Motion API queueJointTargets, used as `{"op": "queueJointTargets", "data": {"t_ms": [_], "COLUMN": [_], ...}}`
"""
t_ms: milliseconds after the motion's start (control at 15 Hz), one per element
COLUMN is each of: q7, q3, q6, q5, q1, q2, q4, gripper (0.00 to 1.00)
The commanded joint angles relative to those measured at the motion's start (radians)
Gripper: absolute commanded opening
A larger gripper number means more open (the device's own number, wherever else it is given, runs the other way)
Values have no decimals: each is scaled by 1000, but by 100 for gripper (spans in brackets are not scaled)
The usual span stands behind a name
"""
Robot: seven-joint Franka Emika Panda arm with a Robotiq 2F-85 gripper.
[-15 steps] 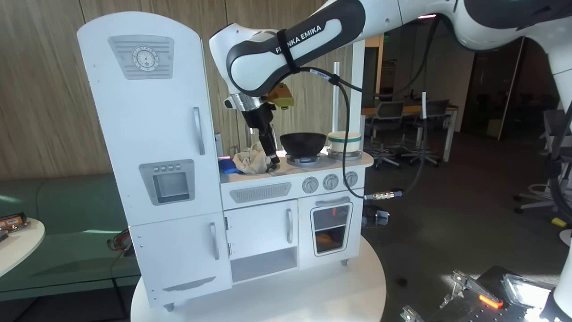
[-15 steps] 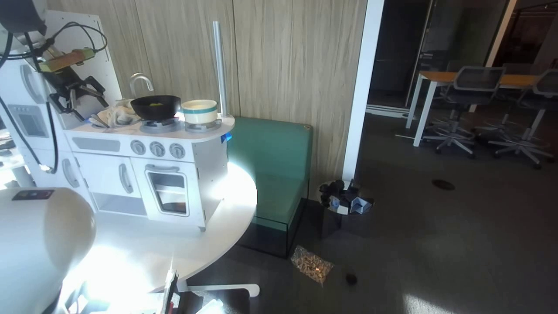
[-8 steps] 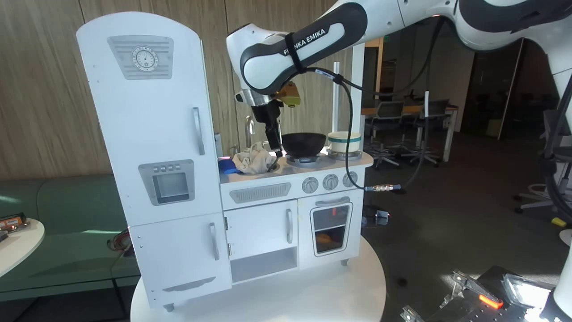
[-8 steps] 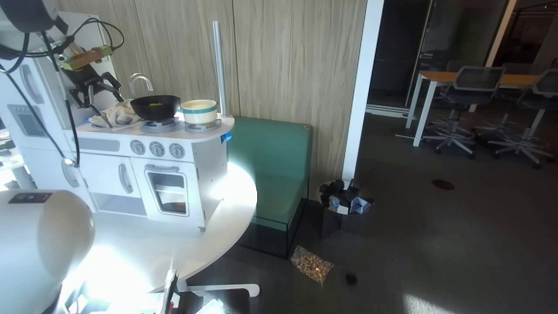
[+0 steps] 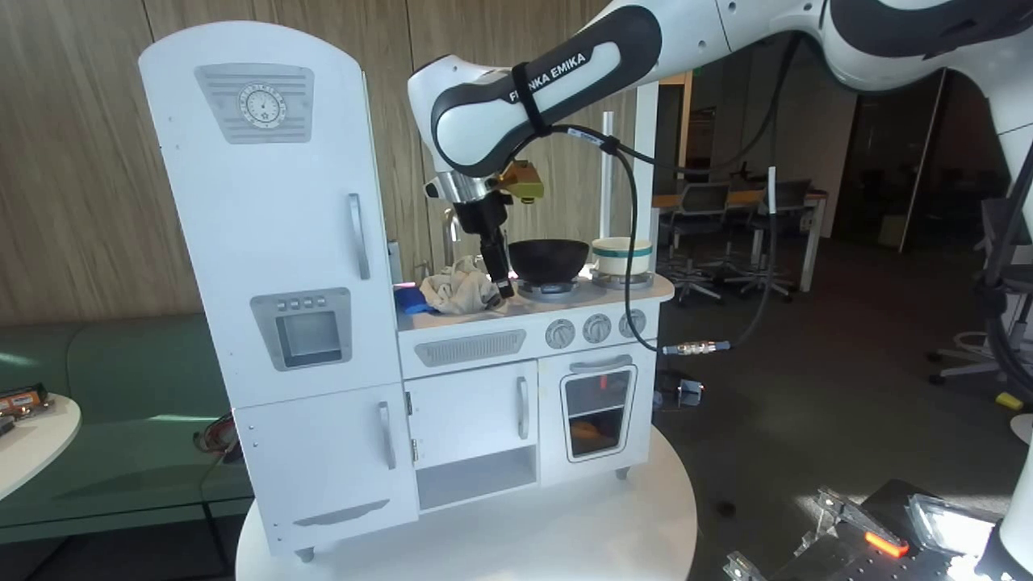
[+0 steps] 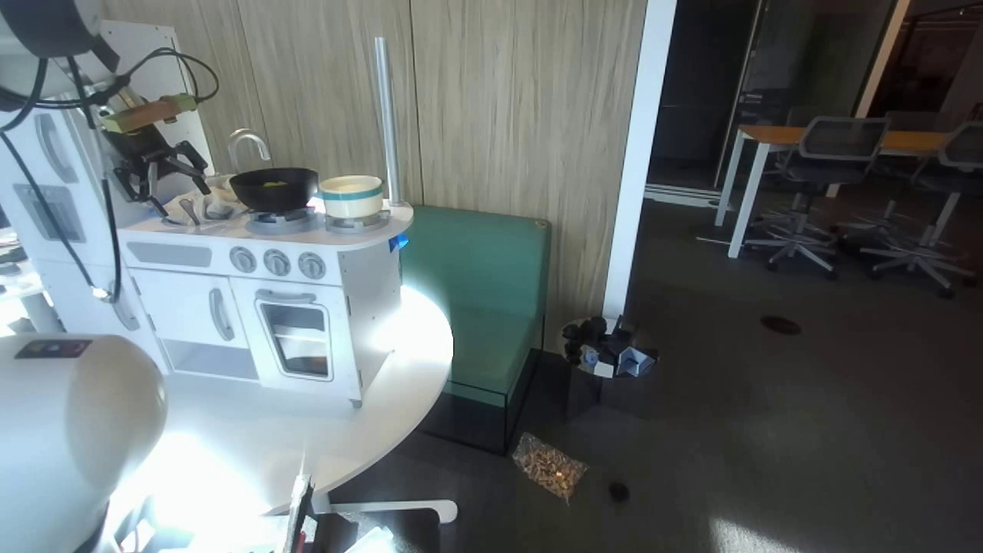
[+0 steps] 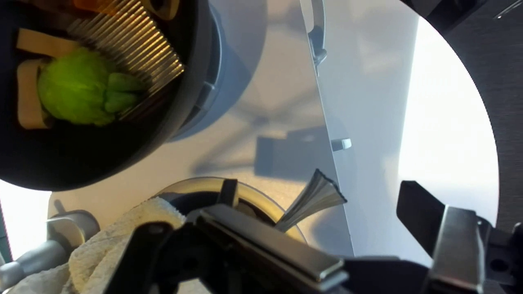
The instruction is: Use the spoon to stir in the black bowl
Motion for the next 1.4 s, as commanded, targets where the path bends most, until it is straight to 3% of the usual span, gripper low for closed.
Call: {"op": "queueJointTargets", "data": {"t_ms": [0, 67, 200, 267, 800, 1333], "q7": [-21, -18, -19, -18, -12, 7], "q3": [-2, -2, -2, -2, -5, -10], "q6": [-11, -8, -9, -6, -9, -13], "q5": [13, 13, 14, 11, 4, 2], "q1": [-3, -4, -5, -4, -3, 2], "q2": [-12, -12, -13, -13, -15, -42], "q4": [-12, -15, -20, -22, -20, 27], "gripper": [97, 73, 71, 64, 2, 2]}}
